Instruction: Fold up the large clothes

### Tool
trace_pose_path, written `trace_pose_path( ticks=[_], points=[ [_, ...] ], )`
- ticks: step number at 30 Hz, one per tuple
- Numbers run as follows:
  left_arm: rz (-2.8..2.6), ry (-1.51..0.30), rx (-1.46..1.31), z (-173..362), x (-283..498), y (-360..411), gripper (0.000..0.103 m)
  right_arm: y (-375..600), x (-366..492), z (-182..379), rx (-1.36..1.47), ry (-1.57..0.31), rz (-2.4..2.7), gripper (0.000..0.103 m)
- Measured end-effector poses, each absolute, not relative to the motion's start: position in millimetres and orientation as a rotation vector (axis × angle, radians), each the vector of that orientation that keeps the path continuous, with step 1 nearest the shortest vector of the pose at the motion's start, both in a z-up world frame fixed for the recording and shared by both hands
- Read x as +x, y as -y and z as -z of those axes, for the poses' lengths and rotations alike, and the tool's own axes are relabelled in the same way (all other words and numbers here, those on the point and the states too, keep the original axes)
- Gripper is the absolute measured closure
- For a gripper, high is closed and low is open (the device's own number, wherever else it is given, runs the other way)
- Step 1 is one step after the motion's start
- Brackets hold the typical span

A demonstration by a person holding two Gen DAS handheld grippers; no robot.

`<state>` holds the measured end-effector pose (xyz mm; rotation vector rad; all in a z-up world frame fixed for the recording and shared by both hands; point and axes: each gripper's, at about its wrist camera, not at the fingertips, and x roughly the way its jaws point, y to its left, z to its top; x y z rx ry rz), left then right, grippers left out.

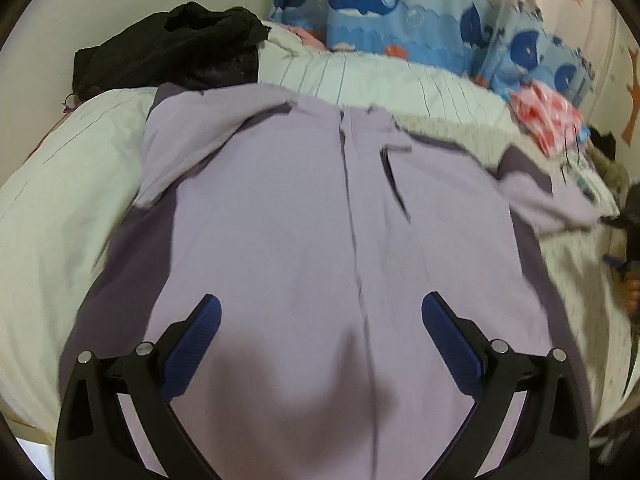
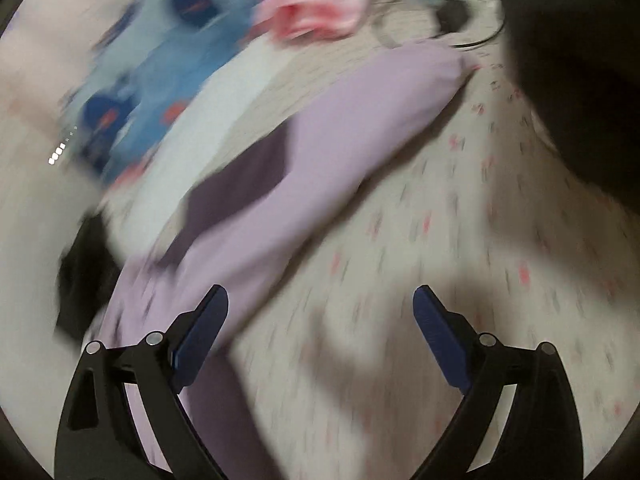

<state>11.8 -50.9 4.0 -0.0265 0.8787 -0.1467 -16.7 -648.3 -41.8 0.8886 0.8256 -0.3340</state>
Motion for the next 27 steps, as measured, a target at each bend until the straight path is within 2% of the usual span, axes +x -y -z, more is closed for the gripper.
trace_pose_path(
  ticks=[4,5,6,7,10,12,14,16,18,19,21,24,27],
  points=[
    [0.121,-0.84,-0.064,-2,45,56,0.007,676,47,75,0.92,-0.789,0.47,0.014],
    [0.115,-0.837,-0.073,0,57,57,0.007,682,55,79,0.925,-0.778,0.461,0.019],
    [0.111,-0.843,-0.075,3,68,57,0.007,687,65,74,0.92,-0.754,0.438,0.05],
    [0.107,-0.85,-0.073,6,76,57,0.007,693,69,65,0.891,-0.724,0.443,0.093],
    [0.097,-0.853,-0.041,12,102,56,0.007,700,74,34,0.771,-0.631,0.455,0.094],
    [0.085,-0.834,0.005,11,114,54,0.007,705,88,55,0.718,-0.781,0.499,0.094],
    [0.047,-0.806,0.067,3,128,47,0.007,714,96,93,0.744,-0.955,0.508,0.086],
    [-0.01,-0.765,0.142,-11,153,37,0.007,717,74,98,0.788,-0.898,0.548,0.052],
    [-0.076,-0.723,0.212,-24,182,29,0.007,705,46,91,0.818,-0.854,0.556,0.036],
    [-0.098,-0.709,0.236,-29,196,26,0.007,694,29,85,0.832,-0.818,0.536,0.031],
    [-0.118,-0.734,0.297,-34,243,25,0.007,666,0,69,0.81,-0.747,0.473,0.03],
    [-0.151,-0.777,0.347,-29,312,36,0.007,610,-25,48,0.785,-0.594,0.349,0.017],
    [-0.155,-0.806,0.356,-21,365,60,0.007,548,-23,30,0.711,-0.494,0.152,0.017]
  ],
)
